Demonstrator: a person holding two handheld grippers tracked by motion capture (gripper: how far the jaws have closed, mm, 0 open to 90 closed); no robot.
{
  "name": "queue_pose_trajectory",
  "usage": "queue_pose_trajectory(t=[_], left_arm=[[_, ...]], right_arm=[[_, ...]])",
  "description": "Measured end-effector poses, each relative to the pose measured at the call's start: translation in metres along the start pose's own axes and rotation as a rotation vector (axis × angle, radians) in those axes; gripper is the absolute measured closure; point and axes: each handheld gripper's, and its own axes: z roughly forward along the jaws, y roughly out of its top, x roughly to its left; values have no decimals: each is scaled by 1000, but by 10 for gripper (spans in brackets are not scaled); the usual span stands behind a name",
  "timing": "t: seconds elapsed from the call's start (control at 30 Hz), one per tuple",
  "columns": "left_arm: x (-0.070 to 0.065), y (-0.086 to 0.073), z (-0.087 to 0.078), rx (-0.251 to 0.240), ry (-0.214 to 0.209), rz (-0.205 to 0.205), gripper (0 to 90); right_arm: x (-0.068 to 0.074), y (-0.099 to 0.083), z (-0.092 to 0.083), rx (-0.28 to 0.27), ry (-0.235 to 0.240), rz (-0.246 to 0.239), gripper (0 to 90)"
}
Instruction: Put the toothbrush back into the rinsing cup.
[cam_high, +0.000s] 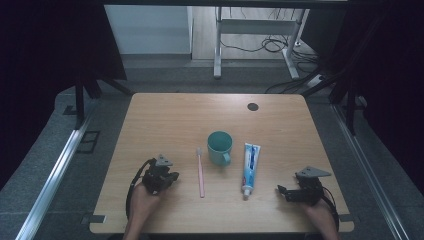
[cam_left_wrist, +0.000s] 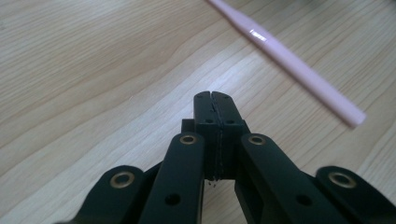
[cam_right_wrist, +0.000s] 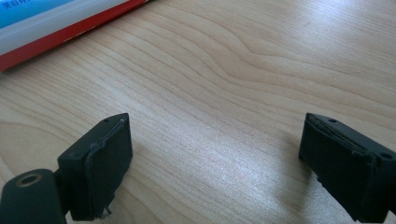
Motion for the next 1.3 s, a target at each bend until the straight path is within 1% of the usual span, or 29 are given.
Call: queue_pose_trajectory(t=[0.07,0.23,0.33,0.43,0.63,0.8,0.83,0.87,0.97,1.0,1.07,1.1,1.2,1.23,1.3], left_arm=[[-4,5,2,0,-16,12,895],[-9,12,7,-3,-35,23,895],[-13,15,11,-8,-47,36,894],[-18,18,15,-8,-59,35,895],[-27,25,24,16,-80,55,895],[-33,33,28,27,-94,82,895],[-37,36,30,31,-97,92,895],[-37,36,30,31,-97,92,895],[-42,40,33,41,-106,108,894],[-44,42,35,45,-108,107,895],[-47,44,38,53,-114,122,895],[-49,45,39,52,-115,116,895],[-53,46,44,65,-124,127,895],[-54,46,45,70,-121,129,895],[-54,45,47,76,-125,123,895]], right_arm=[[0,0,0,0,0,0,94],[0,0,0,0,1,0,94],[0,0,0,0,1,-1,94],[0,0,0,0,1,-1,94],[0,0,0,0,1,-1,94],[0,0,0,0,1,-1,94],[0,0,0,0,1,-1,94],[0,0,0,0,1,-1,94],[0,0,0,0,1,-1,94],[0,0,0,0,1,-1,94],[0,0,0,0,1,-1,94],[0,0,0,0,1,0,94],[0,0,0,0,1,0,94],[0,0,0,0,1,0,94],[0,0,0,0,1,0,94]])
